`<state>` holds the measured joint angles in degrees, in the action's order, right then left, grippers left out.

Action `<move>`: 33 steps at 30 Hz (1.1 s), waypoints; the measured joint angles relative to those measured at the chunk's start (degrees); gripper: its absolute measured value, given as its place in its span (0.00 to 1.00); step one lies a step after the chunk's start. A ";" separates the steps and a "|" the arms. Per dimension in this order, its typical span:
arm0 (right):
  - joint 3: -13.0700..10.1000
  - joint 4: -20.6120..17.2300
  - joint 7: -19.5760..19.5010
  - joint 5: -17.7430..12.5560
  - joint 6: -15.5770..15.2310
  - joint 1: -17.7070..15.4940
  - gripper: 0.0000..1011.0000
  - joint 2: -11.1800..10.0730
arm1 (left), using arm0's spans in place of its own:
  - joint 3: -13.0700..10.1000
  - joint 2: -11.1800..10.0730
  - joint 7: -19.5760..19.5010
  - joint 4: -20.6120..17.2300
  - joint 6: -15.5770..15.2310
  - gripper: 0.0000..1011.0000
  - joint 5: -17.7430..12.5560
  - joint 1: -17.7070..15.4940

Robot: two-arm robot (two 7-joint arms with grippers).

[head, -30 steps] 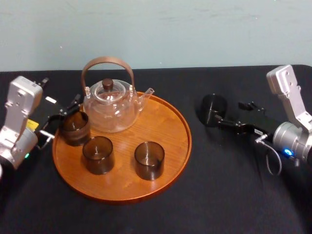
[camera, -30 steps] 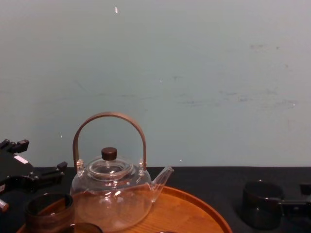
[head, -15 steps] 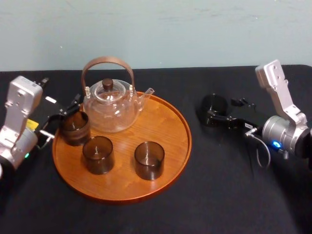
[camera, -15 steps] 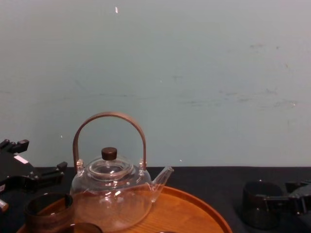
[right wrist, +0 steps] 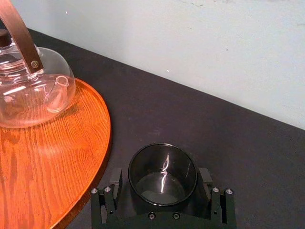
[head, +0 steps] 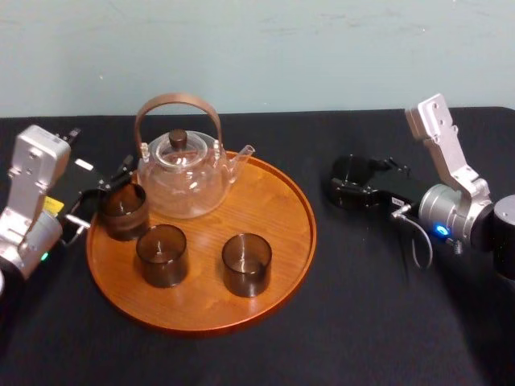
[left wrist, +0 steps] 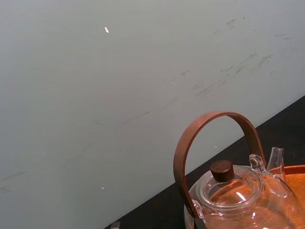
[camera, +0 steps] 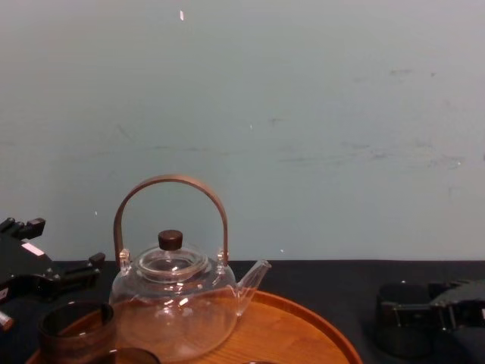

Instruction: Pick up the glass from the table and place it on the tray.

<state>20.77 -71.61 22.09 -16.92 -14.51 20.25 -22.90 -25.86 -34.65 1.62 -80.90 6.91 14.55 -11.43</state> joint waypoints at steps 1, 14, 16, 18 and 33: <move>0.06 0.18 0.08 0.10 0.06 0.15 0.99 0.10 | 0.00 0.00 0.00 0.00 0.00 0.99 0.00 0.00; 0.56 1.05 0.32 1.13 0.27 0.99 0.99 0.59 | 0.00 0.00 0.00 0.00 0.00 0.99 0.00 0.00; 0.54 1.05 0.32 1.12 0.27 0.99 0.99 0.58 | 0.00 0.00 0.00 0.00 0.00 0.99 0.00 0.00; 0.51 1.05 0.32 1.08 0.27 0.98 0.99 0.57 | 0.00 0.00 0.00 0.00 0.00 0.99 0.00 0.00; 0.42 1.00 0.29 0.88 0.30 0.91 0.88 0.54 | 0.00 0.00 0.00 0.00 0.00 0.99 0.00 0.00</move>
<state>21.19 -70.60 22.37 -16.04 -14.21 21.16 -22.35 -25.86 -34.65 1.62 -80.90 6.91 14.55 -11.43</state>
